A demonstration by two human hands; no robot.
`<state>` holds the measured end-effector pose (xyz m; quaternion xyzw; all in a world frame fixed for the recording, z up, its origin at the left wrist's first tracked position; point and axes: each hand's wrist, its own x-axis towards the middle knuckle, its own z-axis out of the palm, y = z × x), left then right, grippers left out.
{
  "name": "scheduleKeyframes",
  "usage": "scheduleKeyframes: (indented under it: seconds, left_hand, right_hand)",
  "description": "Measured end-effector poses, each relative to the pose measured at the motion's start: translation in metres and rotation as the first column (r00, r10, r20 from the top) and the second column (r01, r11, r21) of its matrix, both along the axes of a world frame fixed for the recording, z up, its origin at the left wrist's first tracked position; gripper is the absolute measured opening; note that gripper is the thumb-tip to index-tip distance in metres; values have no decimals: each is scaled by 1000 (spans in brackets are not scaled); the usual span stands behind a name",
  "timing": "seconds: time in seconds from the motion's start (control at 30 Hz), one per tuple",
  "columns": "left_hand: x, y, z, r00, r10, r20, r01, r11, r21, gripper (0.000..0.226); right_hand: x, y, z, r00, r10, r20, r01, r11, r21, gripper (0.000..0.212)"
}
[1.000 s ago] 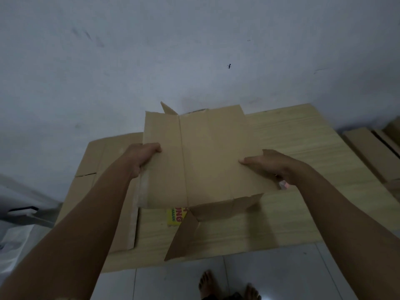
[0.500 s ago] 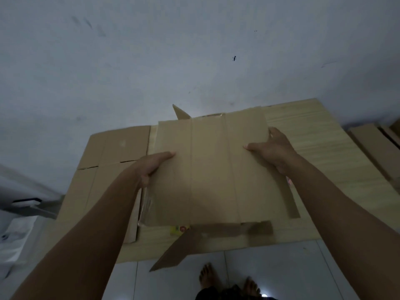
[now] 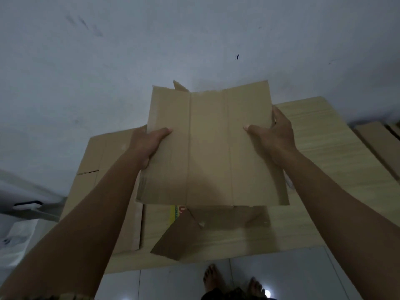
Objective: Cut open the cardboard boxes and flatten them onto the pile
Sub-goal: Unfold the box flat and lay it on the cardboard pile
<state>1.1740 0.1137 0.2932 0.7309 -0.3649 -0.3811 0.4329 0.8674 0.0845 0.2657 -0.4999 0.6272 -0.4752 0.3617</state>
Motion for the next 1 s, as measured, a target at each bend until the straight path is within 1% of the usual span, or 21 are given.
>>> scheduleKeyframes:
  seconds: [0.07, 0.13, 0.17, 0.23, 0.3, 0.37, 0.43, 0.5, 0.53, 0.57, 0.63, 0.67, 0.7, 0.73, 0.77, 0.8, 0.83, 0.9, 0.93, 0.97, 1.0]
  left_hand:
    - [2, -6, 10, 999, 24, 25, -23, 999, -35, 35]
    - [3, -7, 14, 999, 40, 31, -39, 999, -30, 35]
    - [2, -5, 13, 999, 32, 19, -32, 999, 10, 36]
    - [0, 2, 3, 1000, 9, -22, -5, 986, 169, 40]
    - [0, 15, -5, 997, 3, -75, 23, 939, 342, 43]
    - [1, 27, -11, 990, -21, -139, 85, 879, 468, 41]
    - [1, 39, -12, 974, -49, -220, 163, 827, 538, 29]
    - [1, 47, -16, 969, -69, -236, 193, 805, 562, 30]
    - [1, 48, -20, 977, -71, -200, 173, 811, 558, 37]
    - [1, 48, -24, 988, -62, -139, 127, 838, 530, 47]
    - [-3, 47, -29, 997, -17, 77, -15, 918, 397, 67]
    - [-8, 47, -28, 980, -12, 200, -56, 942, 330, 80]
    - [-14, 46, -27, 951, -29, 307, -64, 956, 286, 93]
    - [-21, 45, -24, 904, -50, 424, -71, 962, 264, 103]
    - [-29, 42, -21, 836, -73, 544, -77, 966, 248, 108]
    - [-33, 38, -24, 750, -107, 652, -60, 972, 228, 108]
    - [-40, 32, -26, 657, -146, 740, -6, 980, 199, 105]
    - [-53, 18, -35, 509, -263, 820, 202, 962, 183, 94]
    - [-60, 11, -39, 464, -333, 821, 313, 928, 200, 88]
    - [-68, 5, -43, 438, -403, 804, 406, 886, 224, 84]
    - [-74, 0, -47, 422, -457, 783, 474, 848, 239, 79]
  right_hand:
    - [3, -8, 11, 1000, 10, -3, -11, 999, -39, 65]
    - [4, -15, 14, 999, 33, -25, -33, 999, -22, 66]
    - [5, -16, 11, 998, 44, -45, -43, 999, 21, 66]
    - [1, -12, -6, 992, 71, -108, -52, 985, 166, 65]
    - [-2, -3, -22, 986, 109, -124, -68, 954, 292, 63]
    - [-6, 4, -32, 988, 122, -99, -80, 932, 354, 63]
    - [-8, 8, -31, 985, 156, -76, -114, 911, 398, 59]
    - [-9, 9, -26, 982, 183, -52, -140, 881, 452, 62]
    - [-10, 10, -25, 980, 195, -32, -156, 863, 481, 65]
    - [-9, 11, -22, 978, 209, -9, -176, 843, 509, 66]
    - [-9, 17, -17, 967, 252, 34, -229, 807, 544, 63]
    - [-10, 20, -18, 962, 267, 49, -249, 793, 556, 59]
    - [-11, 26, -17, 959, 277, 56, -259, 781, 568, 52]
    - [-14, 31, -17, 955, 289, 65, -273, 774, 571, 44]
    - [-16, 37, -18, 955, 287, 79, -279, 769, 575, 38]
    - [-18, 42, -23, 953, 289, 95, -289, 761, 580, 37]
    - [-20, 47, -25, 952, 289, 104, -293, 755, 587, 41]
    - [-23, 54, -29, 947, 295, 127, -310, 739, 599, 60]
    - [-25, 55, -33, 943, 301, 140, -323, 730, 602, 69]
    - [-27, 58, -33, 941, 305, 150, -330, 720, 610, 72]
    - [-29, 60, -33, 934, 325, 148, -345, 714, 610, 69]
